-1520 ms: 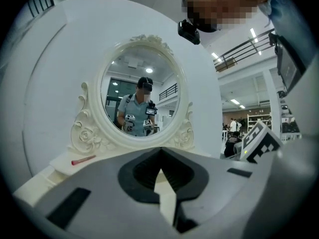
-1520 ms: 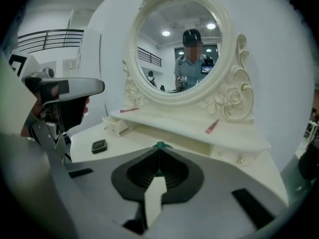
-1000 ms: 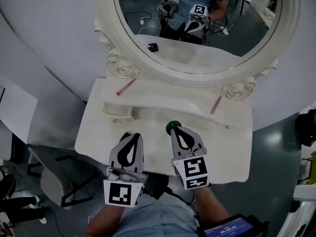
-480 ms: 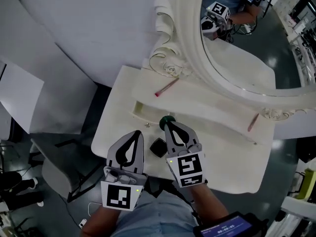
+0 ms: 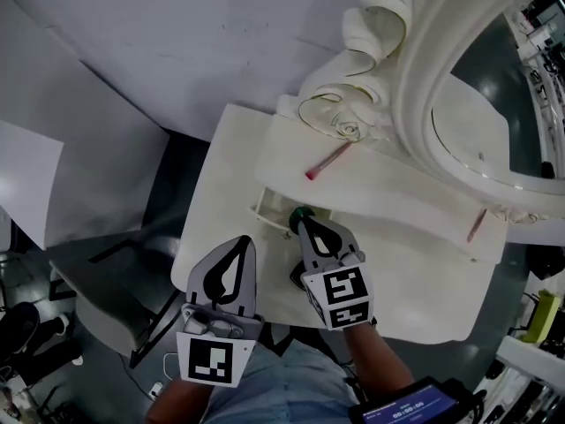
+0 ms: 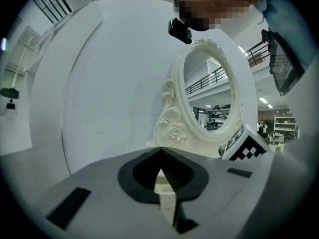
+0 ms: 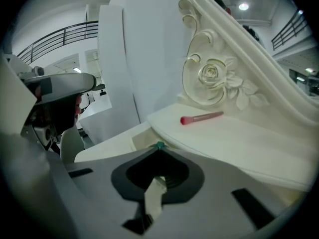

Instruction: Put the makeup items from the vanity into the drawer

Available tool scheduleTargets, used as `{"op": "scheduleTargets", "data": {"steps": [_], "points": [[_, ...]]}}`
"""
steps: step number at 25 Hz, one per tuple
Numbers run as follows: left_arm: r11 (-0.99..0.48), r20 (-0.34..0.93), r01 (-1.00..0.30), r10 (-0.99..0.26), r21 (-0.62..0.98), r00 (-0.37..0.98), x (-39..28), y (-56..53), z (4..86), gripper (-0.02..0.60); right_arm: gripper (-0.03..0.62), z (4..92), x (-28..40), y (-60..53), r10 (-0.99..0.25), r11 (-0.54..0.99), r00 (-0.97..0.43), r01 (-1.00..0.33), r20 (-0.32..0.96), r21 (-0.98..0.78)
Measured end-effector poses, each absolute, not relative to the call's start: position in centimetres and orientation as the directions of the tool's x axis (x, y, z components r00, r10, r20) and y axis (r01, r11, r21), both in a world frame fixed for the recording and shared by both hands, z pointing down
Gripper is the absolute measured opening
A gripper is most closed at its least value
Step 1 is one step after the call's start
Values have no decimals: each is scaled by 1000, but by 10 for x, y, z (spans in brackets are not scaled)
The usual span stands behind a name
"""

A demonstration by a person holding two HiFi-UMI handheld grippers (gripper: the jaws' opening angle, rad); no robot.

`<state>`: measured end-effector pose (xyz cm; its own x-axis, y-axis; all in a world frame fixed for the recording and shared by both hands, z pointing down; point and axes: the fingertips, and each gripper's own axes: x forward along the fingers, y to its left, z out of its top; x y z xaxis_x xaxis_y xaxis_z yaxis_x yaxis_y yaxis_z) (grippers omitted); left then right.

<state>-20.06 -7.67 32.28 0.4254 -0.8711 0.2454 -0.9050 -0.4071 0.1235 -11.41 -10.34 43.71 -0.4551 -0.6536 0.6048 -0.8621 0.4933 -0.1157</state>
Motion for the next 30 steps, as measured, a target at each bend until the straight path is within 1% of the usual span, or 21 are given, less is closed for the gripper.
{"op": "scheduleTargets", "data": {"steps": [3,7,11,12,25,30], "points": [[-403,248,-904,-870,141,426,-205,-83,324,0,8,443,-112,-106,-633,479,-452,-867,628,-141],[-406,250,-902,-867,148,431,-205,-87,324,0,25,441,-112,-108,-650,455,-443,-878,618,-150],[-414,245,-898,-865,148,439,-201,-87,322,0,128,436,-112,-107,-682,446,-445,-882,581,-152],[-415,243,-898,-865,145,439,-200,-87,322,0,132,433,-112,-107,-692,448,-443,-883,570,-142],[-414,211,-903,-878,112,429,-184,-66,308,0,132,411,-95,-87,-728,462,-448,-880,519,-111],[-426,186,-900,-880,94,436,-171,-48,295,0,132,402,-78,-70,-747,457,-442,-884,496,-99]]}}
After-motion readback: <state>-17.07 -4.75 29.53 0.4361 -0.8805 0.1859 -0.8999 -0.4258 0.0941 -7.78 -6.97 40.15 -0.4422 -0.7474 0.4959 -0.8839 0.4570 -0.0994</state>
